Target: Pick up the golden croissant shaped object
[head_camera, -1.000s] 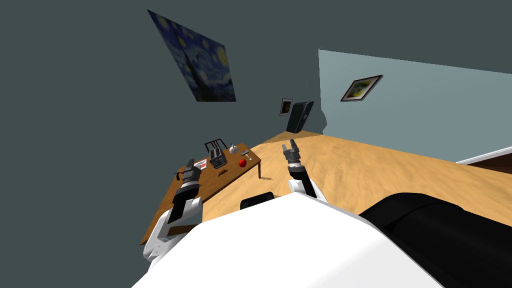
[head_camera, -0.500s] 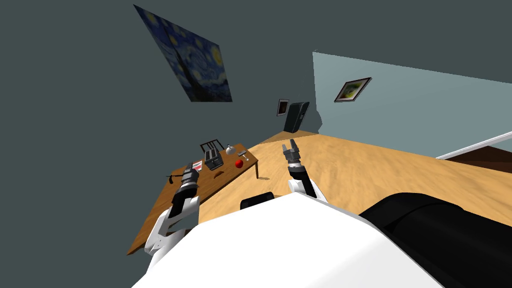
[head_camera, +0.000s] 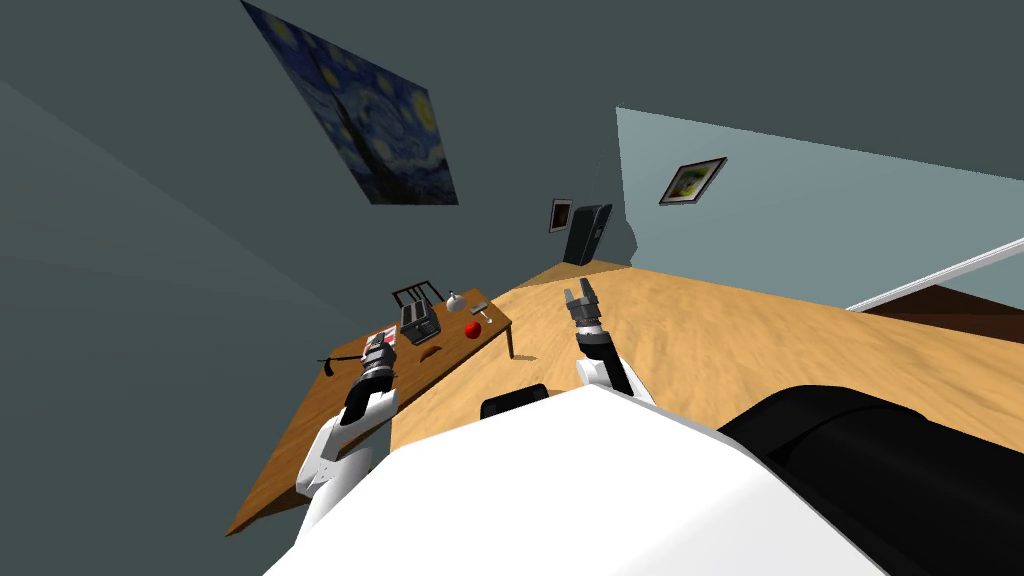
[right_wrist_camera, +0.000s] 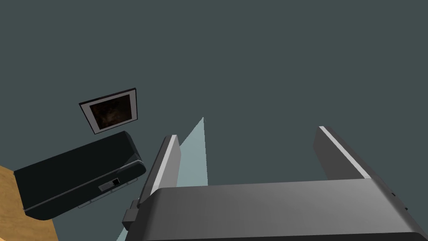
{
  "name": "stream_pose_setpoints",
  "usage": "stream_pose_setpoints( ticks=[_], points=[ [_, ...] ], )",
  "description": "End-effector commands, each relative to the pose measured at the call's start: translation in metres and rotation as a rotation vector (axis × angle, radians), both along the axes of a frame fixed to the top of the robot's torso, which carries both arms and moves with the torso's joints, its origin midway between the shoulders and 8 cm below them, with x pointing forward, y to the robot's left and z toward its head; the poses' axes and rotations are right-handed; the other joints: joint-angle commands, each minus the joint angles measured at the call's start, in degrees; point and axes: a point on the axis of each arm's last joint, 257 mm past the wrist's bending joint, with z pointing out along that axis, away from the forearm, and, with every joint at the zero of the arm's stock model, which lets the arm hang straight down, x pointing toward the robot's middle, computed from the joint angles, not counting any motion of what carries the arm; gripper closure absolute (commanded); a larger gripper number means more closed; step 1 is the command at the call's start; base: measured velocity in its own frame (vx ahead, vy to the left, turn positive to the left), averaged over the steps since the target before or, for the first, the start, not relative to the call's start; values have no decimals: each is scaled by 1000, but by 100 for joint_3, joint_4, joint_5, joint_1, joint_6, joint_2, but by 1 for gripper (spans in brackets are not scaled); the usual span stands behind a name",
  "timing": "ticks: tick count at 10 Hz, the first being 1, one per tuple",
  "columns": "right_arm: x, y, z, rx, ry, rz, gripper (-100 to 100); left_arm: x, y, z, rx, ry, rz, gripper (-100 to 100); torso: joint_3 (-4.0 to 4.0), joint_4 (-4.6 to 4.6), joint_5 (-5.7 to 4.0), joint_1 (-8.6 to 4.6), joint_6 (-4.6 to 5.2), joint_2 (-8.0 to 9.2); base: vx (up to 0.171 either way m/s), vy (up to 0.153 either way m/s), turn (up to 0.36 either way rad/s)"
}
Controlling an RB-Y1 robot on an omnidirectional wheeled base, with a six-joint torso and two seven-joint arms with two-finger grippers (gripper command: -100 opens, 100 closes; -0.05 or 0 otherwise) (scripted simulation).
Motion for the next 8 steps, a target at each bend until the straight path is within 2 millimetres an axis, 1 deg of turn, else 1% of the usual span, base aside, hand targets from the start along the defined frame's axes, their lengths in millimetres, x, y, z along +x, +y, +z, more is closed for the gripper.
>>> stream_pose_setpoints(
  ticks=[1, 2, 3, 4, 5, 6, 7, 8],
  points=[
    [0, 0, 0, 0, 0, 0, 0, -1, 14, -21, -35, 53, 35, -100, 0, 0, 0, 0, 0, 0, 25, -26, -48],
    [0, 0, 0, 0, 0, 0, 0, -2, 15, -24, -37, 58, 36, -100, -1, 0, 1, 2, 0, -2, 20, -20, -30],
    [0, 0, 0, 0, 0, 0, 0, -2, 23, -39, -66, 98, 62, -100, -1, 0, 1, 3, 0, -1, 21, -21, -43],
    [0, 0, 0, 0, 0, 0, 0, -3, 24, -43, -69, 104, 64, -100, -1, 0, 1, 3, 1, -2, 21, -17, -27],
    [0, 0, 0, 0, 0, 0, 0, -4, 31, -59, -100, 145, 88, -100, -1, 0, 1, 5, -1, -1, 32, -5, -41],
    [0, 0, 0, 0, 0, 0, 0, -3, 35, -69, -124, 168, 104, -100, -3, -1, 2, 9, 0, -5, 48, -5, -63],
    [0, 0, 0, 0, 0, 0, 0, -7, 36, -80, -136, 195, 113, -100, -6, -2, 2, 9, 1, -11, 35, -9, -19],
    [0, 0, 0, 0, 0, 0, 0, -9, 39, -98, -170, 236, 132, -100, -5, -2, 2, 8, 0, -8, 36, -6, -24]
  ],
)
